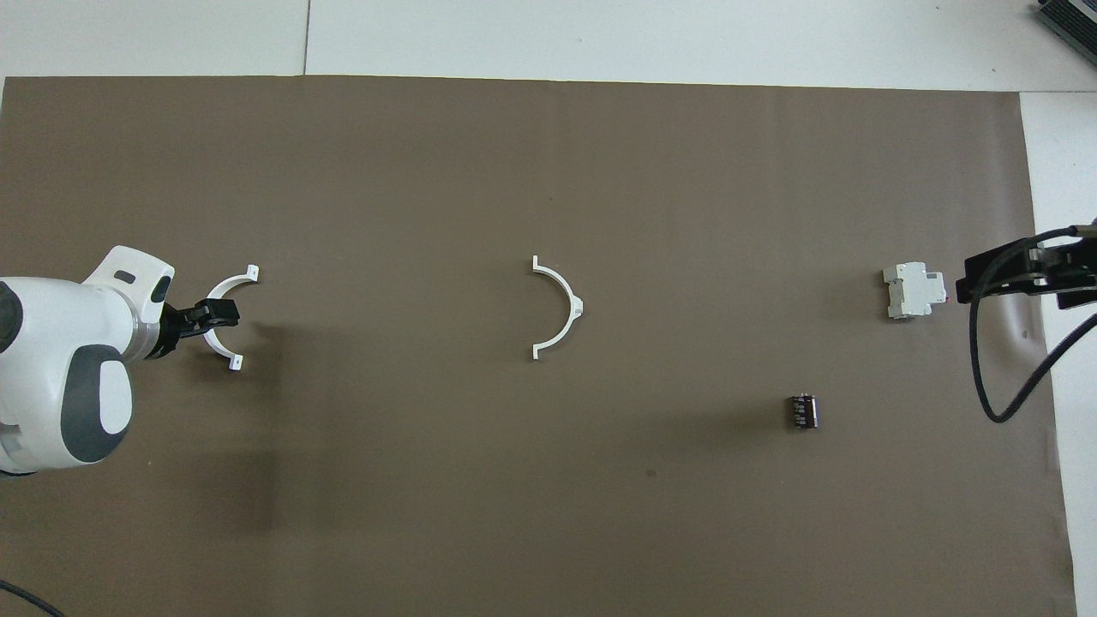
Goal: Assemble drain pipe with both arms
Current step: 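Grasp the other white clamp half with the left gripper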
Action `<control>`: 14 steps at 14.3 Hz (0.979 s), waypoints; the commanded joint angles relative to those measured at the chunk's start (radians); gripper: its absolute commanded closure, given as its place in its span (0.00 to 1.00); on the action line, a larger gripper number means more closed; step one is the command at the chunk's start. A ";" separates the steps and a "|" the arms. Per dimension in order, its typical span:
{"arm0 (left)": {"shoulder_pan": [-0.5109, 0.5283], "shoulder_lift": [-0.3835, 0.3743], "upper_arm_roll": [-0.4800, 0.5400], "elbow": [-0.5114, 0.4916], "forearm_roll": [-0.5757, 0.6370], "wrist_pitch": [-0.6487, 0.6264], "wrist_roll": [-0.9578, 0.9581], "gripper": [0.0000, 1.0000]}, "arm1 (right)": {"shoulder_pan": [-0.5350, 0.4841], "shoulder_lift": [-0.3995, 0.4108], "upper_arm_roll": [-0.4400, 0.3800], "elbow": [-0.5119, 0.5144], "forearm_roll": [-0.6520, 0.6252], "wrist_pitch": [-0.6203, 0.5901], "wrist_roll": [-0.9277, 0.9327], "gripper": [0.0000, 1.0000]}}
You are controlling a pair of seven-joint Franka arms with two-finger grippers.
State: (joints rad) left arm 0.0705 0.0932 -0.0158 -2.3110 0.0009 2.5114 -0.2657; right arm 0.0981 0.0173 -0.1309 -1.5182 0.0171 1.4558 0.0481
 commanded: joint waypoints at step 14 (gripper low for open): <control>-0.005 0.011 0.003 -0.013 -0.009 0.026 -0.007 0.04 | 0.014 -0.014 -0.019 -0.022 0.015 0.008 0.006 0.00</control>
State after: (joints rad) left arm 0.0706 0.1081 -0.0153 -2.3107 0.0009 2.5193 -0.2692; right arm 0.0998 0.0173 -0.1351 -1.5212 0.0223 1.4558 0.0491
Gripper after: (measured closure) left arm 0.035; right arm 0.000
